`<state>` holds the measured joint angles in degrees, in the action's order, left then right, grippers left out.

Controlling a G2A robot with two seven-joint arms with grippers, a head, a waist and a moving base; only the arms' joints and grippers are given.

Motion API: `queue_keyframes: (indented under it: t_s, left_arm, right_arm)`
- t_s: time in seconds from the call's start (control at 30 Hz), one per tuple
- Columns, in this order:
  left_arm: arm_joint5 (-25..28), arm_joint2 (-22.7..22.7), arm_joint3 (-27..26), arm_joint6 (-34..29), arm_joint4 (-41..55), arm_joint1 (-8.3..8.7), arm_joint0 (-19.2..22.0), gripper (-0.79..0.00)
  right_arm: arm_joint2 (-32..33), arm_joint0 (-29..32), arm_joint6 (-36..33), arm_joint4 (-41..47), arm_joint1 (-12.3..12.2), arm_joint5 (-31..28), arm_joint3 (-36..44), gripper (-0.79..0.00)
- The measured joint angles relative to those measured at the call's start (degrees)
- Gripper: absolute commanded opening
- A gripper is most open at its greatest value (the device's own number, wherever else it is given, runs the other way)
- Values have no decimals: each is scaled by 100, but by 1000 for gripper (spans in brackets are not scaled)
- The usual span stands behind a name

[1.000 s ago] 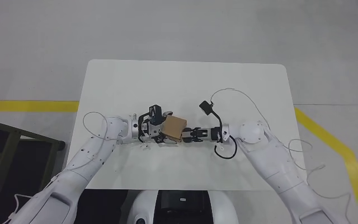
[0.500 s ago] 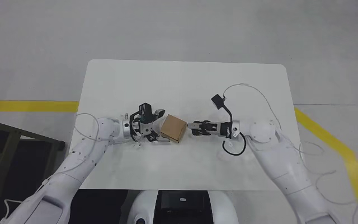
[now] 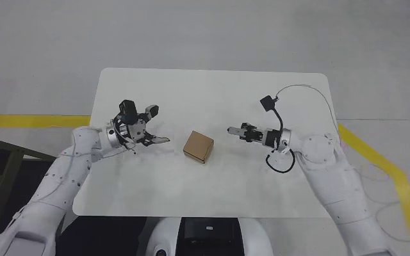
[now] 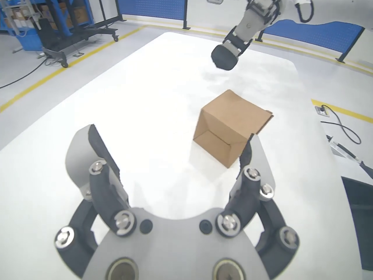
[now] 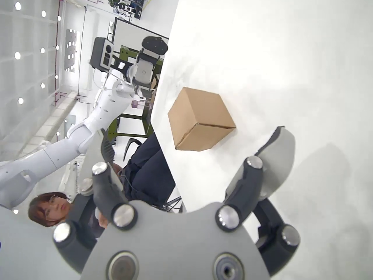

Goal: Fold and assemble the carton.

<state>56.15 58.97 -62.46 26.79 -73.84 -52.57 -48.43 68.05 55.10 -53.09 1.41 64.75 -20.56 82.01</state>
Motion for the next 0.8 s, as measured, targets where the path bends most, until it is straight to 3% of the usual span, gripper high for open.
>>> queue_keyframes:
  t_s: [0.2, 0.37, 0.8]
  left_arm:
    - [-524, 81, 12, -1087, 1154, -103, 70, 0]
    - [-786, 209, -104, -1767, 1466, -111, 182, 0]
    - [-1070, 567, -253, -2431, 1909, -91, 184, 0]
  right_arm:
    - [413, -89, 457, -706, -92, -662, 78, 0]
    - [753, -212, 762, -1314, -171, -903, 25, 0]
    - [867, -698, 1038, -1958, -240, -1067, -98, 0]
